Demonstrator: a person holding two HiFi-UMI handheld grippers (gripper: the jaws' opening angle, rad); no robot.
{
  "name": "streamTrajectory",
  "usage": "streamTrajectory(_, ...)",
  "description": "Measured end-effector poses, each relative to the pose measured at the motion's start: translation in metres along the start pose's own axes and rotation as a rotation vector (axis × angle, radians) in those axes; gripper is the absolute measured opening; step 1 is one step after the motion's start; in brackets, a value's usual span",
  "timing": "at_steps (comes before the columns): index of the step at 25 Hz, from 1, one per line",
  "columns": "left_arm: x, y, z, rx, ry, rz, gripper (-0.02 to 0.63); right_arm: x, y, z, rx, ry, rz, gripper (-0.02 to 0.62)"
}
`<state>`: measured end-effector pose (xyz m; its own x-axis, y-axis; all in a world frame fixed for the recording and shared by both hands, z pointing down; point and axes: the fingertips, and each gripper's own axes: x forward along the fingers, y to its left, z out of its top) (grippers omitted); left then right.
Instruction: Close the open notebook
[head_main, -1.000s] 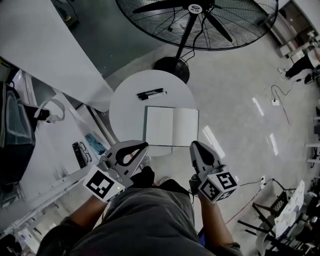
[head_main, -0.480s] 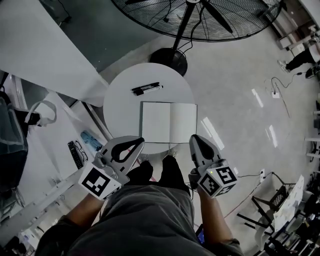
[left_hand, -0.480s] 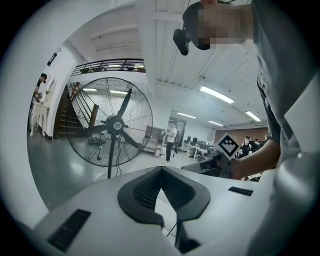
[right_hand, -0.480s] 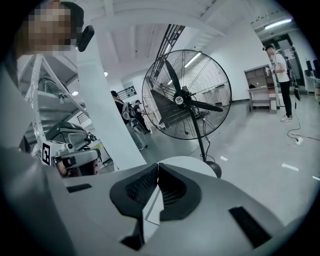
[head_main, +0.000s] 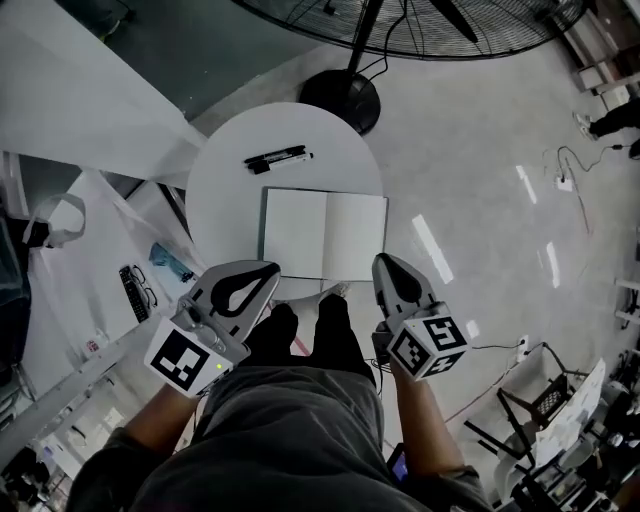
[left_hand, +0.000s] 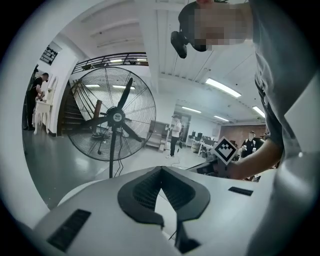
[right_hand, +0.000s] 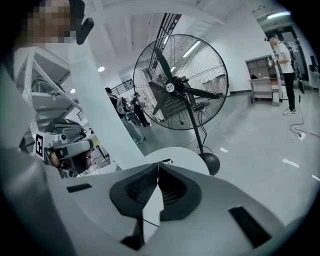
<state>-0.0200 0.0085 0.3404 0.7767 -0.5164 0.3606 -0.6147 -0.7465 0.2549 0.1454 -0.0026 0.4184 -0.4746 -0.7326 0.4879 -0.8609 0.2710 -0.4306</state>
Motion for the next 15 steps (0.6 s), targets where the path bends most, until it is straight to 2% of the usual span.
streamTrajectory(15, 0.067, 0.002, -0.026, -0.028, 0.108, 0.08, 0.015, 0.034, -0.077, -0.029, 0.031, 0.111, 0.033, 0.023)
